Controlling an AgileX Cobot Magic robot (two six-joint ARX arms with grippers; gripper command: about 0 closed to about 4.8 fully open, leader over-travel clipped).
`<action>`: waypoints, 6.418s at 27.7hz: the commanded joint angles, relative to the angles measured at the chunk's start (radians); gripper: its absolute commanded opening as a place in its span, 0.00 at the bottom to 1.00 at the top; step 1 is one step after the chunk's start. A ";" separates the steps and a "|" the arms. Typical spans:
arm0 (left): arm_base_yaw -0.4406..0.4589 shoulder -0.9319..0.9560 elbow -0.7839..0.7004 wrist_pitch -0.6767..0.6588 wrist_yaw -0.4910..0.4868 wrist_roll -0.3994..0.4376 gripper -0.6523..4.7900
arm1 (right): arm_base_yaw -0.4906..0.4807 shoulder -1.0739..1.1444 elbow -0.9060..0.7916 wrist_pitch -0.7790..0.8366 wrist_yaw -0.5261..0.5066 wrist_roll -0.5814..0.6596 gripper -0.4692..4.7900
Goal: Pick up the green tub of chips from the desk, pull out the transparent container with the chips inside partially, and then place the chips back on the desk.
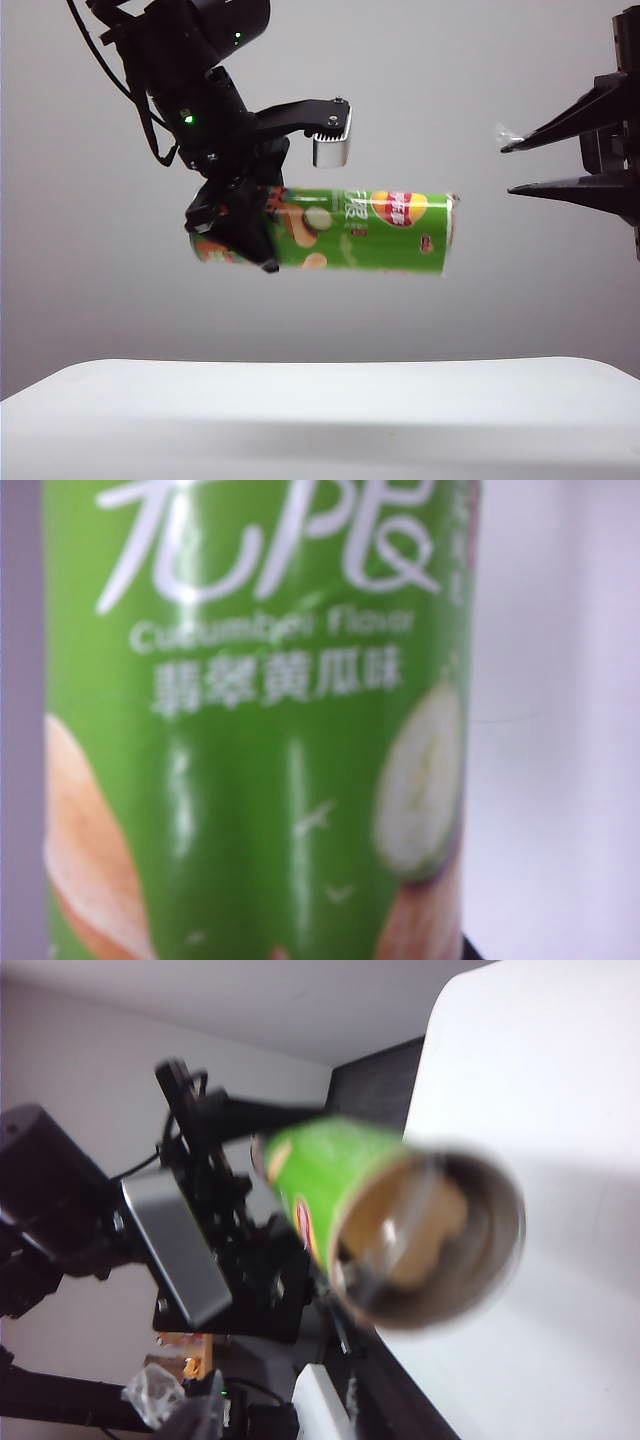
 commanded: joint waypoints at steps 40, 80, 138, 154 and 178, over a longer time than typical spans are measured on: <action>-0.092 -0.040 0.003 0.080 0.120 -0.011 0.60 | 0.097 0.063 0.003 0.144 0.010 0.087 0.38; -0.015 -0.041 0.003 0.067 0.032 -0.120 0.60 | -0.092 0.063 0.002 0.197 -0.003 0.026 0.08; -0.030 -0.028 0.002 0.092 0.211 -0.140 0.60 | 0.053 0.063 0.051 0.159 -0.004 -0.008 0.07; 0.014 -0.028 0.002 0.008 0.117 -0.193 0.60 | 0.035 0.063 0.051 0.159 0.024 -0.059 0.07; 0.037 -0.030 0.002 0.002 0.052 -0.226 0.60 | -0.017 0.065 0.051 0.113 0.027 -0.127 0.07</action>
